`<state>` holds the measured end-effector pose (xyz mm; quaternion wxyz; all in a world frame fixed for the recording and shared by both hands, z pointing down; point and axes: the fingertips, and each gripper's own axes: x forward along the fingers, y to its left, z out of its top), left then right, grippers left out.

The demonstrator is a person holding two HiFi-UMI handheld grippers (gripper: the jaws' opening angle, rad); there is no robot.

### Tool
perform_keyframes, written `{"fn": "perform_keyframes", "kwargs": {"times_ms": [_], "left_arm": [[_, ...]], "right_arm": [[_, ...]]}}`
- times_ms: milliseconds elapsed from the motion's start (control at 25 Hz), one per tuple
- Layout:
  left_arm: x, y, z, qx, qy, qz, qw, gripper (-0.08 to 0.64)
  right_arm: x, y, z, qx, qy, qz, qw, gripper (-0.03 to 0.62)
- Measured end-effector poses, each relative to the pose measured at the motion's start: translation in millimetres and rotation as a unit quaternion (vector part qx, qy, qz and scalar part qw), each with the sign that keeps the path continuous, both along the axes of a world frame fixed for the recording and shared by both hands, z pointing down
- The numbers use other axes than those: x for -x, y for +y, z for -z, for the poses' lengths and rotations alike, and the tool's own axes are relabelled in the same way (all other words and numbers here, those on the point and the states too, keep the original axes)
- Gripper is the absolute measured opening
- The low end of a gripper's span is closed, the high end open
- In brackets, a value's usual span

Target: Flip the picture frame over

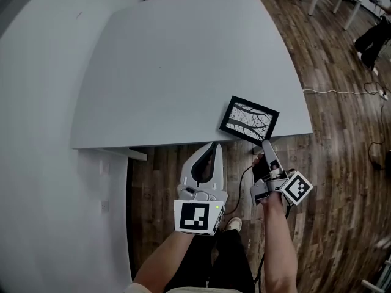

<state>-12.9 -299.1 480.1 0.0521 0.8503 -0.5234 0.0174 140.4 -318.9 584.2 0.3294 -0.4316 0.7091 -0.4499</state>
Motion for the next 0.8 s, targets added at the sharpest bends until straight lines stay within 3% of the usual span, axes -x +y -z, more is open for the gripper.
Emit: {"fn": "perform_keyframes", "kwargs": {"times_ms": [120,280,400,520,600,640,720,800], "left_arm": [[1,-2,10,-0.012,0.013,0.006,0.9998,0.0],[4,1,12,-0.011,0.014,0.008,0.9998,0.0],[6,5,16,-0.016,0.022,0.011,0.9996,0.0],[6,10,12,-0.012,0.019,0.01,0.9997,0.0],[8,10,14,-0.017,0.02,0.014,0.9996,0.0],[10,10,15,-0.017,0.019,0.017,0.9995,0.0],[12,9,15,-0.019,0.018,0.019,0.9995,0.0],[14,9,15,-0.018,0.02,0.019,0.9995,0.0]], "right_arm": [[-5,-5,21,-0.016,0.041,-0.002,0.999,0.094],[0,-8,48,-0.029,0.128,-0.004,0.991,0.094],[-3,-4,50,-0.013,0.207,-0.012,0.978,0.094],[-1,-1,60,-0.025,0.279,-0.016,0.96,0.094],[2,-1,69,-0.041,0.349,-0.018,0.936,0.094],[5,-1,74,-0.051,0.391,-0.018,0.919,0.094],[11,-2,82,-0.075,0.482,-0.016,0.873,0.094],[21,-3,88,-0.1,0.565,-0.009,0.819,0.093]]}}
